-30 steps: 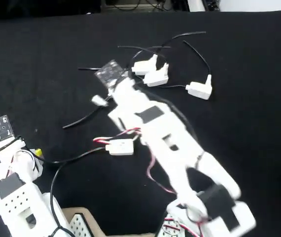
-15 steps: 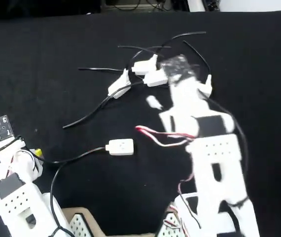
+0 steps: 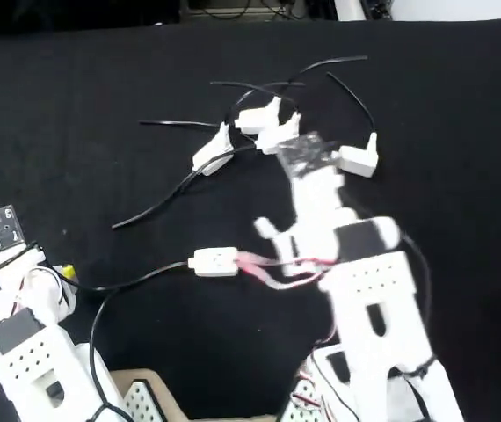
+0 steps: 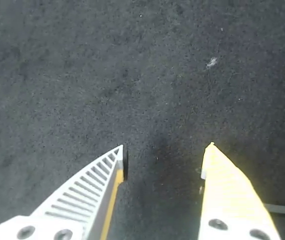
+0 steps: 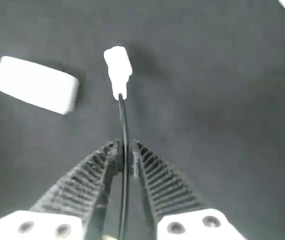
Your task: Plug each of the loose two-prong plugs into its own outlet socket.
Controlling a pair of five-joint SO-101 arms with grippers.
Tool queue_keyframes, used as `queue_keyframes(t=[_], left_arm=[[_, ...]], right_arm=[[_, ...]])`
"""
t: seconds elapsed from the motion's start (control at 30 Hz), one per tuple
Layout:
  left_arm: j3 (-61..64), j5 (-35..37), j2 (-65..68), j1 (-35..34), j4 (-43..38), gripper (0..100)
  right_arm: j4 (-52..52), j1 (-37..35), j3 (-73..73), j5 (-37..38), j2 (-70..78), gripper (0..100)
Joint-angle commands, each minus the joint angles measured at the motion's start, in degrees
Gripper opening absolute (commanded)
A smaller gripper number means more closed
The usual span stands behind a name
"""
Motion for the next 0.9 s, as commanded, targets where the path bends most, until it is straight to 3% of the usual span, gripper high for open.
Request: queue_keyframes(t=[0.0, 0.2, 0.33, 0.57, 0.73, 0.87], left_arm=[[-0.57, -0.18, -0.62, 0.75, -1.14, 26], [-0.57, -0.18, -0.62, 0.75, -1.14, 26], [-0.57, -0.18, -0.62, 0.75, -1.14, 26], [-0.57, -0.18, -0.62, 0.75, -1.14, 26], [-0.57, -0.18, -0.62, 0.75, -1.14, 26], [-0.57, -0.18, -0.62, 0.75, -1.14, 26]], right_arm=[[-6.07, -10.73, -0.75, -9.85, -0.57, 7.5], [-6.77, -19.08, -4.35, -13.54, 5.41, 30.1], [-6.77, -18.90, -5.58, -10.29, 5.41, 29.1], [-7.30, -6.68, -6.99, 7.30, 5.14, 25.5], [-7.30, -4.66, -9.98, 7.82, 13.49, 24.8], [-9.14, -5.27, -12.88, 2.02, 22.55, 24.9]])
